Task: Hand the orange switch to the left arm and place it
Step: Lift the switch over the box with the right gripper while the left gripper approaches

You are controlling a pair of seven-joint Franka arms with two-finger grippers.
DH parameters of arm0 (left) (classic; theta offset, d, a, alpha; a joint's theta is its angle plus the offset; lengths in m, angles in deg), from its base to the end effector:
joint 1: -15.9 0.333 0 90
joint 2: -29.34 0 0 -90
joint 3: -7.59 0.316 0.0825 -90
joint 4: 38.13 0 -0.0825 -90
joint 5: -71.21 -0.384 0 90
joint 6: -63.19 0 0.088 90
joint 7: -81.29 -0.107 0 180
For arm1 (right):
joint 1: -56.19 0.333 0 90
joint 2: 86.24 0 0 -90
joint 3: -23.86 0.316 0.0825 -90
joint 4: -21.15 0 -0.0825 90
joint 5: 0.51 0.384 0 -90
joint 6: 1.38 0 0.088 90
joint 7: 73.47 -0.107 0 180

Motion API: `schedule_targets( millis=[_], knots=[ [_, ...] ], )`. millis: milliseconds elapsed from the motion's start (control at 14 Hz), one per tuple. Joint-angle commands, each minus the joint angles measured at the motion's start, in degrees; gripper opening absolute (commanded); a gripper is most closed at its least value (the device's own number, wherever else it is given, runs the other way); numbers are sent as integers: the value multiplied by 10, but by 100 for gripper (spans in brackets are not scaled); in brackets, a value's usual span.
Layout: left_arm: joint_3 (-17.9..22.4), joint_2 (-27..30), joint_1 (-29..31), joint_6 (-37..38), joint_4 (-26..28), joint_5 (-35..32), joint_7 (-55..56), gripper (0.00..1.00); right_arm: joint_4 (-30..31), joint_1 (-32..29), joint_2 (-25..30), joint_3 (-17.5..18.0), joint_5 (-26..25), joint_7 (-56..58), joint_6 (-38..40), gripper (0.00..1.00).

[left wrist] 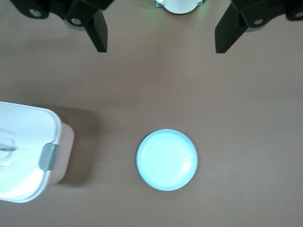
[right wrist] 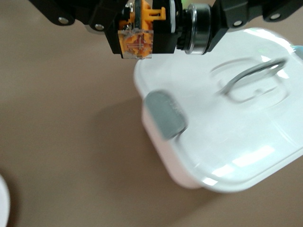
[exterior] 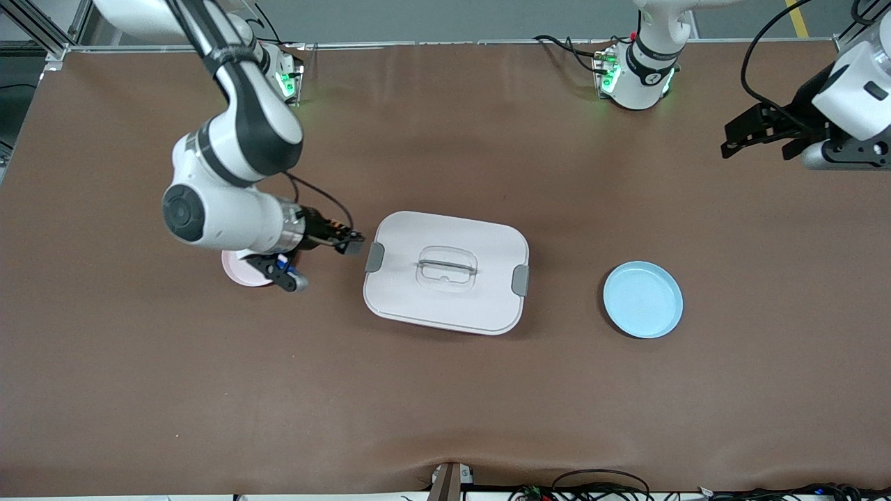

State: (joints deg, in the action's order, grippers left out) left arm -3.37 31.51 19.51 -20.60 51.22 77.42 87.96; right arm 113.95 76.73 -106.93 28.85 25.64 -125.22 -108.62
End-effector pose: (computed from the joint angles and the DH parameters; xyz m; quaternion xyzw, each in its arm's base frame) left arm 0.5254 -0.0826 0.6414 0.9982 -0.0100 -0.0358 0.0464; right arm 0.5773 0.3061 0.4151 -0.9255 0.2982 0.1833 0.1443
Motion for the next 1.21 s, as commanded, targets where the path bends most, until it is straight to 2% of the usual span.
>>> schedule_targets(
  millis=[0, 143, 357, 571, 786, 1143],
  knots=[
    [-20, -22, -1, -29, -4, 22, 5, 100, -74, 36, -38, -5, 33, -123, 12, 0],
    [-35, -38, -1, -55, -4, 49, 6, 100, -128, 48, -75, -5, 80, -243, 11, 0],
    [-42, -57, -3, -98, 3, 106, 13, 100, -177, 70, -109, -5, 86, -366, 6, 0],
    [-67, -67, -3, -144, 28, 143, 33, 100, -213, 94, -129, -4, 89, -468, -14, 0],
    [-99, -94, -4, -182, 36, 171, 62, 100, -268, 134, -161, -4, 103, -571, -89, 0],
    [-102, -120, -5, -199, 36, 244, 63, 100, -289, 192, -176, -5, 104, -676, -199, 0]
  ],
)
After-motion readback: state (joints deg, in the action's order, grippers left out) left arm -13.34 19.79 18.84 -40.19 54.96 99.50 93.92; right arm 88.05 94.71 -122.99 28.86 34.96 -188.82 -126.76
